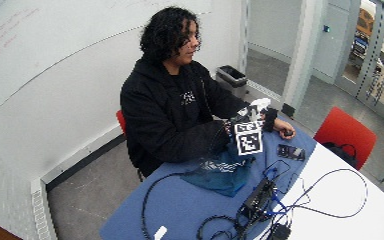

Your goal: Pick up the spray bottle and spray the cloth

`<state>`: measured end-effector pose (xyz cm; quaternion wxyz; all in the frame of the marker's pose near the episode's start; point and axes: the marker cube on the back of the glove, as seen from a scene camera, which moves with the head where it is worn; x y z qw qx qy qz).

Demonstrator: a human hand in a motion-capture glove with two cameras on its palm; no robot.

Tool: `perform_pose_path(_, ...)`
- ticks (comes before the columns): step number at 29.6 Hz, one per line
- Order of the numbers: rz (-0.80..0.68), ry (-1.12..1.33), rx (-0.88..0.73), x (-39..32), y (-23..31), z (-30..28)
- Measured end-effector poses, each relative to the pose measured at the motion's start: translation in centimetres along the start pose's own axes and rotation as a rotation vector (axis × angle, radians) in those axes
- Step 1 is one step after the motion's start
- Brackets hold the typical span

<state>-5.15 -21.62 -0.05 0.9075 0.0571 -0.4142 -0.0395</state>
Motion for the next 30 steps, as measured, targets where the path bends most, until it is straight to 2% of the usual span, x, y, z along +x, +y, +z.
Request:
perform_pose_path(4,0.043,0.226,0.022,0.4,2.5,-2.6)
perform_pose_path(12,0.265,0.553,0.041,1.7,9.6,-7.2)
perform_pose_path(16,0.326,0.638,0.056,2.4,12.2,-8.4)
perform_pose_path(22,0.493,0.787,0.034,3.4,16.1,-9.7)
perform_pose_path(30,0.535,0.771,0.031,4.6,18.4,-8.5)
